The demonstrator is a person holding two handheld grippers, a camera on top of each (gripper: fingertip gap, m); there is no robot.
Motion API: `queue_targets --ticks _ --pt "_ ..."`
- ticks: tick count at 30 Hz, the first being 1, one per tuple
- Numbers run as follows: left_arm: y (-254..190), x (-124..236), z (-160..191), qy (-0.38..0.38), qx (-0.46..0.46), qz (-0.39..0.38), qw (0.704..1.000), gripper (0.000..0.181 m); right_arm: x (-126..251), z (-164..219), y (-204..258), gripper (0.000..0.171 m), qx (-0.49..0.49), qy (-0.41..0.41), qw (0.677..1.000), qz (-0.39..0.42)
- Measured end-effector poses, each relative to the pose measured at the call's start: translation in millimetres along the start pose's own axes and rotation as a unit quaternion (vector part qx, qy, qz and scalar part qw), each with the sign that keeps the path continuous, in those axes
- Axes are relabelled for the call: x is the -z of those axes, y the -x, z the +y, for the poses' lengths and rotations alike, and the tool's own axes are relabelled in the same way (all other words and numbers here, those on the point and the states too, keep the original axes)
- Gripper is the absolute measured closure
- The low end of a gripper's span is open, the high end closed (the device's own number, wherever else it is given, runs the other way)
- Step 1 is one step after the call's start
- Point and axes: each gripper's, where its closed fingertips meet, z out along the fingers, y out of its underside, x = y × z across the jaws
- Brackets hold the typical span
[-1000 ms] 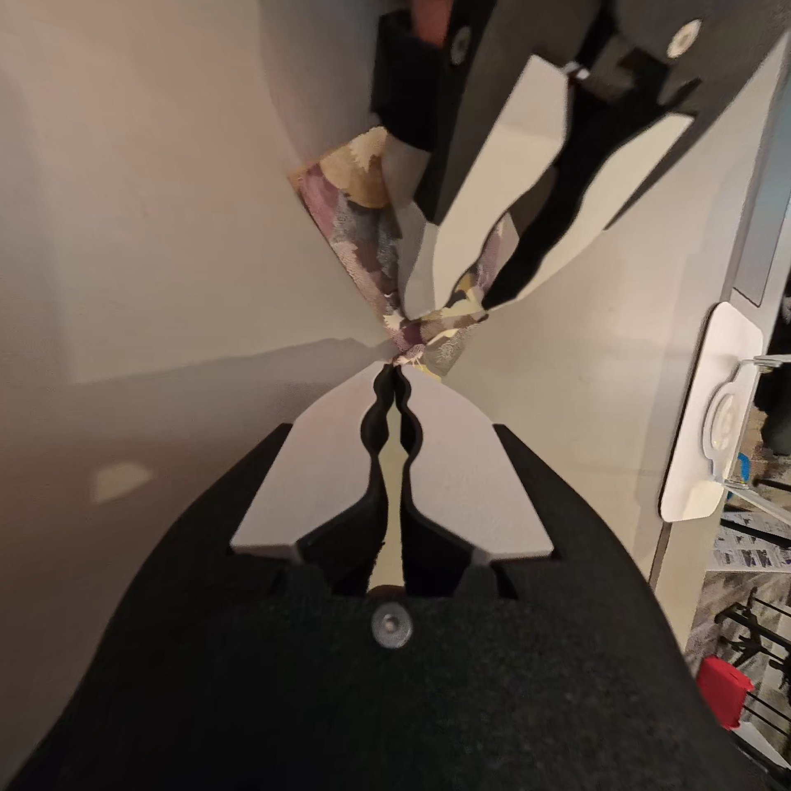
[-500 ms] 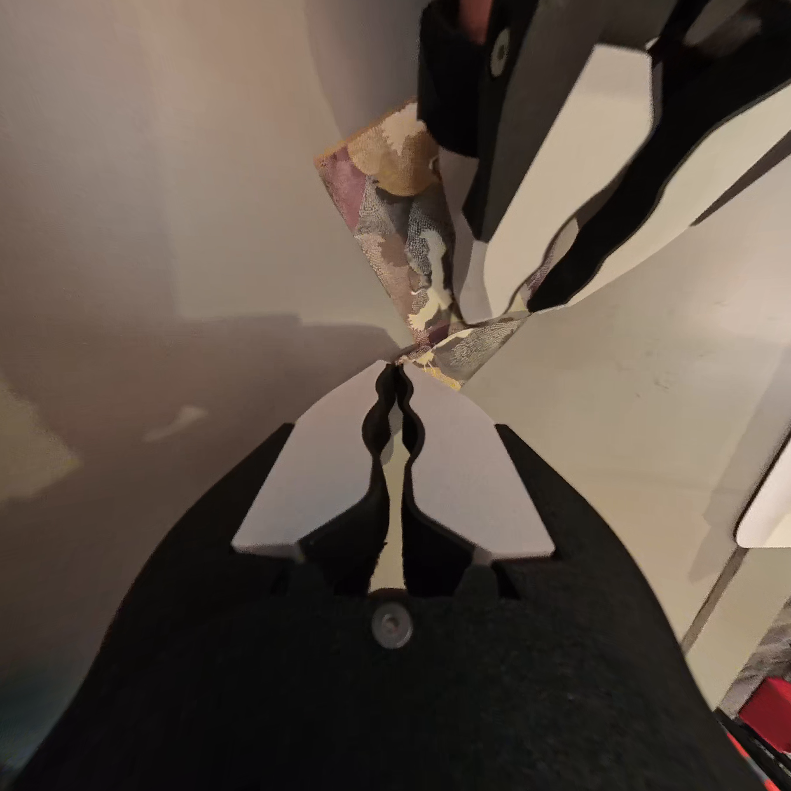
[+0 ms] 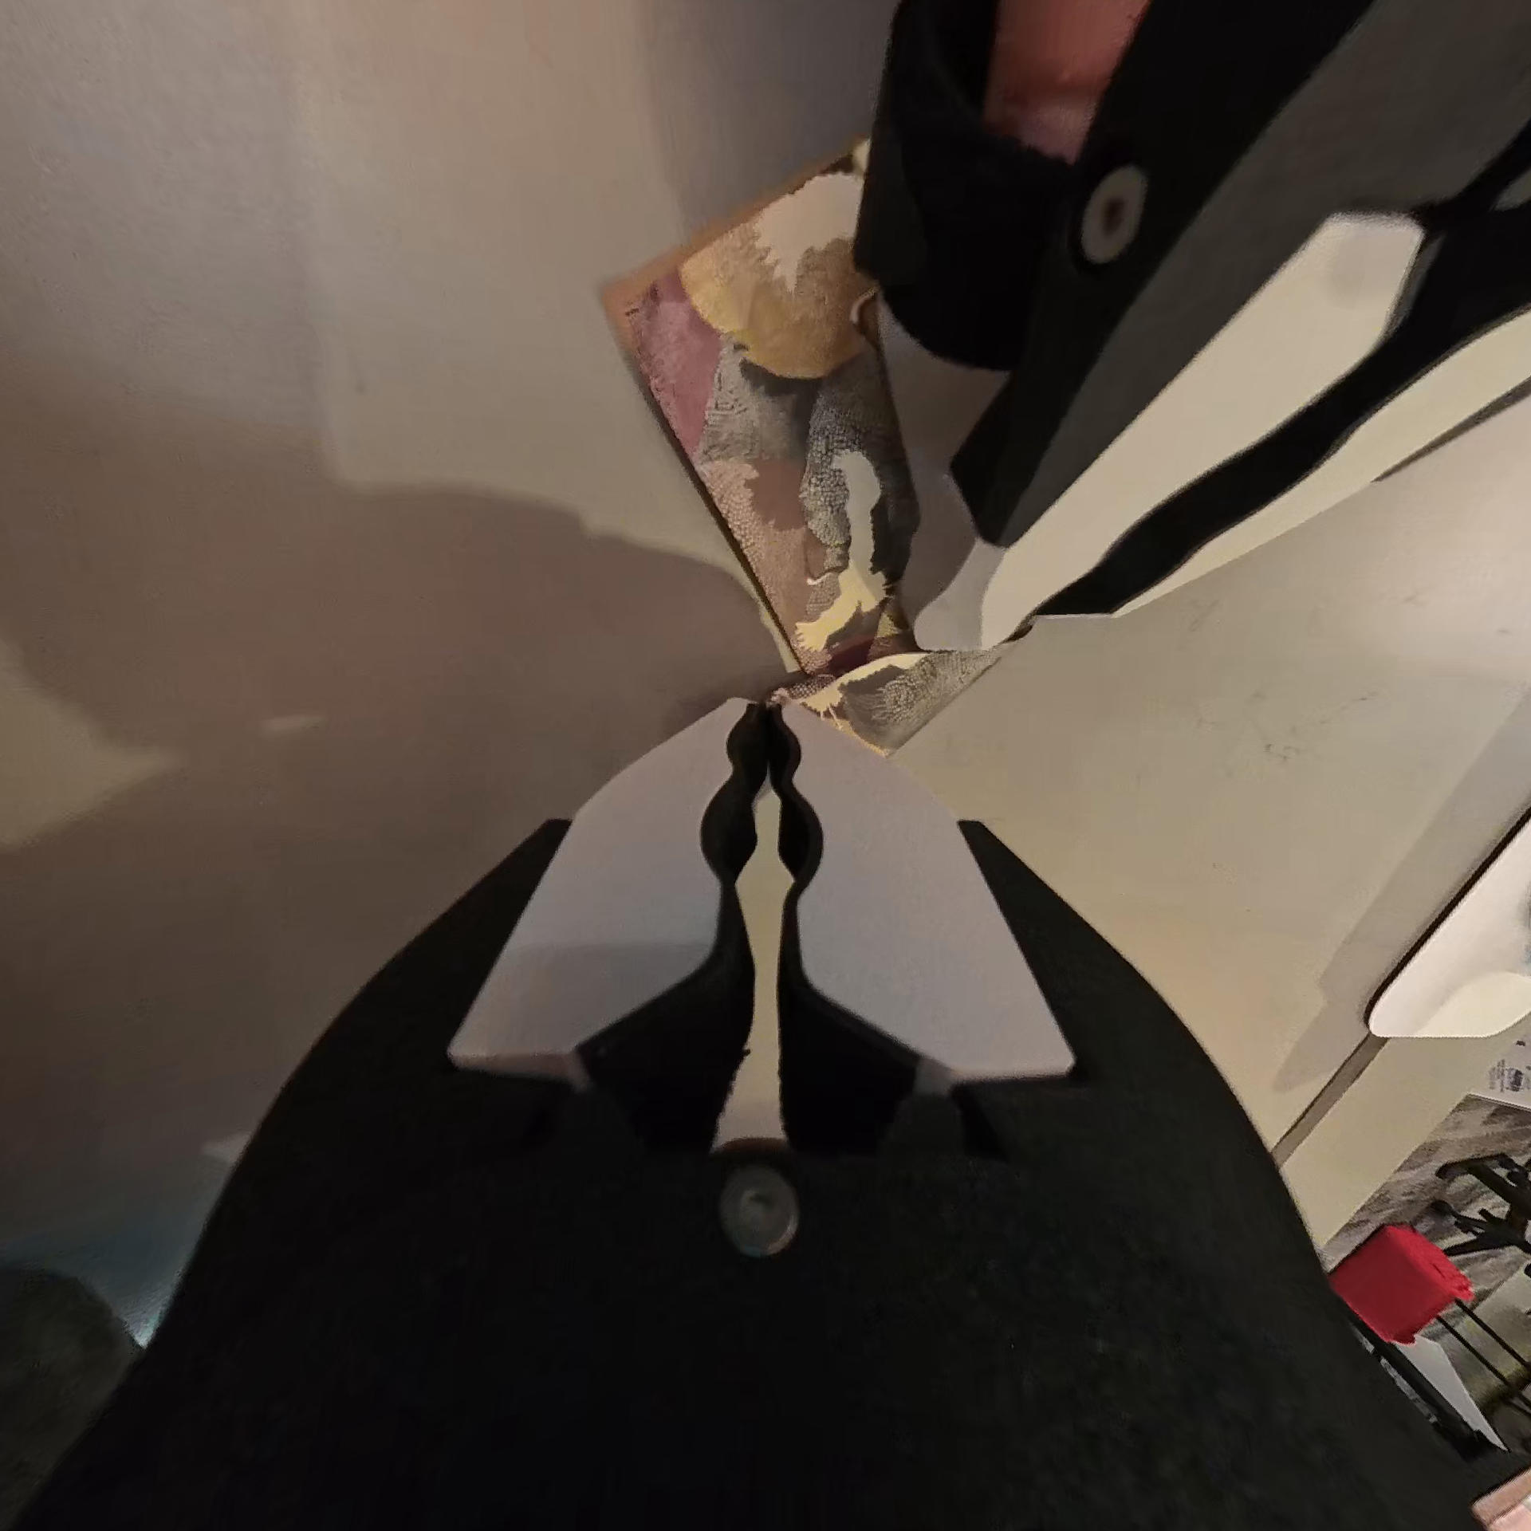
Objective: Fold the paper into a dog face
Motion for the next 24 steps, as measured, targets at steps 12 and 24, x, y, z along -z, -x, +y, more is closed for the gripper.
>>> queue_targets --ticks 12,24 --pt "3.3 0.1 1.8 -0.002 -0.026 -0.021 0.999 0.162 1.0 1.6 2.8 0.171 0.057 0.027 0.998 0.032" --pt "2.1 2.0 0.1 -0.008 0.020 0.007 1.000 0.162 0.5 1.8 3.8 0.171 0.058 0.028 0.998 0.011"
